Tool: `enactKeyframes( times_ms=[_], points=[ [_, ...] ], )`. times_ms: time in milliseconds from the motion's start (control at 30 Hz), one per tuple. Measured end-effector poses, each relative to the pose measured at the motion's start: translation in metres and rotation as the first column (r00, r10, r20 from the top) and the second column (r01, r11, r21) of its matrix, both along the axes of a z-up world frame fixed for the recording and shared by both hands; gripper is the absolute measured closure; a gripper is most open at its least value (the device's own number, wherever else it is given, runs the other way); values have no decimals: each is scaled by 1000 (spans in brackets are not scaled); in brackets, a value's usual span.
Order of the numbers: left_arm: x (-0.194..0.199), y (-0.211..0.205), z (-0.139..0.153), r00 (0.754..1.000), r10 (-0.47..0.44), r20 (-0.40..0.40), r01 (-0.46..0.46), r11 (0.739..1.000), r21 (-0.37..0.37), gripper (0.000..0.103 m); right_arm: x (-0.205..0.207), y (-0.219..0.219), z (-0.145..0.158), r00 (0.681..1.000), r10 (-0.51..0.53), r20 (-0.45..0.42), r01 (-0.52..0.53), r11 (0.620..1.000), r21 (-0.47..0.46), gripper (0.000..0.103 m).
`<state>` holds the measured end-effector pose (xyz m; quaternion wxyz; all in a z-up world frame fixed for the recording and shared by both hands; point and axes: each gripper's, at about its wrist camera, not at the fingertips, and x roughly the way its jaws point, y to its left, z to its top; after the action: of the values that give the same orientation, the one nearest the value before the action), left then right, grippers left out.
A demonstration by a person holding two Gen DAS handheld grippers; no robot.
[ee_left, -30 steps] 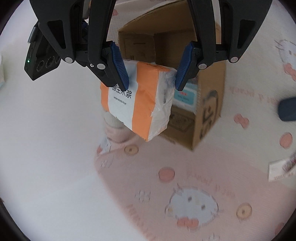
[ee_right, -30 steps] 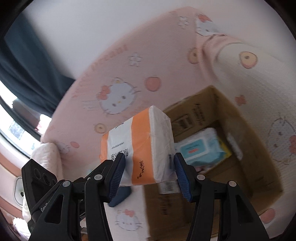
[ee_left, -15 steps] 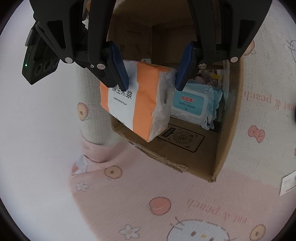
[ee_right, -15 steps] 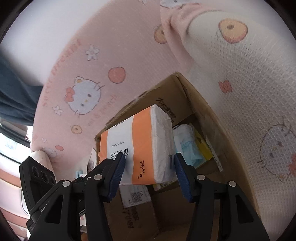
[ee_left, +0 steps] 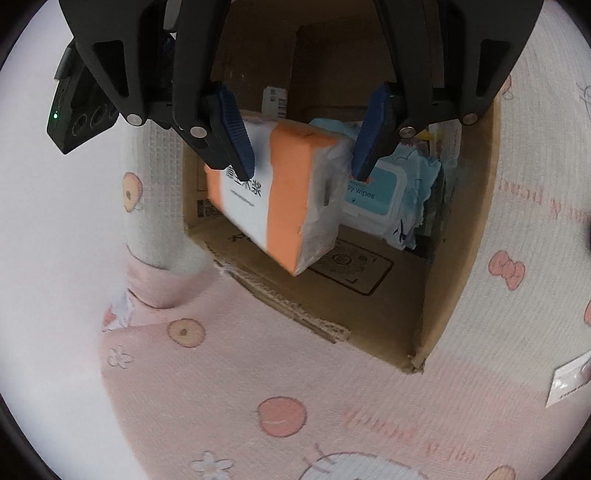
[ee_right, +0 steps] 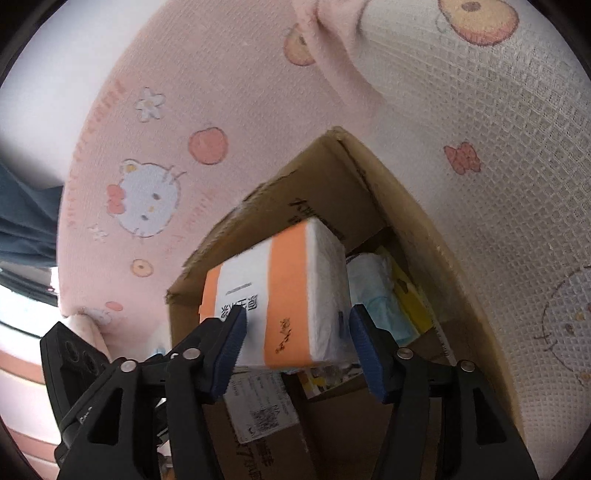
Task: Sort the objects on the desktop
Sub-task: 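Lower the tissue pack into the SF box and open the right gripper, then push the tissue pack down inside the box with the right gripper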
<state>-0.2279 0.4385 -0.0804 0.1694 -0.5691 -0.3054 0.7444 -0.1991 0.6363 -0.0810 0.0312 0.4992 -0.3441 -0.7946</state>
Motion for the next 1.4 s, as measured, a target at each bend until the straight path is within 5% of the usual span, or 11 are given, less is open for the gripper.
enactKeyframes(
  times_ms=[133, 433, 700, 833, 867, 933, 967, 1033, 1200, 1400],
  points=[
    [1, 4, 5, 1000, -14, -16, 14, 1000, 9, 28, -5, -2, 0, 999, -27, 37, 26, 999, 26, 41],
    [7, -2, 9, 999, -46, -4, 46, 999, 11, 27, -2, 0, -1, 998, -24, 53, 25, 1000, -15, 31],
    [15, -19, 25, 997, -78, -21, 78, 997, 25, 27, -1, -7, 6, 995, -21, 97, 16, 998, 53, 22],
    [7, -20, 42, 985, -142, -96, 144, 989, 21, 27, 4, 2, 11, 997, -31, 77, 29, 999, 22, 22],
    [3, -14, 46, 978, -174, -111, 173, 985, -23, 27, 5, 6, 12, 997, -40, 67, 40, 999, 9, 25],
    [-5, -3, 53, 961, -240, -137, 226, 968, -111, 33, 7, 13, 13, 997, -67, 49, 67, 998, -18, 62],
    [-9, 3, 57, 950, -274, -148, 251, 955, -156, 52, 7, 15, 13, 996, -78, 49, 80, 996, -28, 94],
    [-17, 15, 59, 930, -336, -149, 291, 921, -259, 94, 3, 12, 12, 997, -71, 42, 72, 997, -32, 97],
    [-34, 30, 37, 927, -370, -58, 348, 909, -231, 97, -11, 0, 11, 999, -28, 16, 29, 999, -34, 97],
    [-38, 42, 24, 930, -363, -60, 333, 899, -285, 97, -21, -10, 4, 1000, 4, 15, -3, 999, -40, 97]
  ],
)
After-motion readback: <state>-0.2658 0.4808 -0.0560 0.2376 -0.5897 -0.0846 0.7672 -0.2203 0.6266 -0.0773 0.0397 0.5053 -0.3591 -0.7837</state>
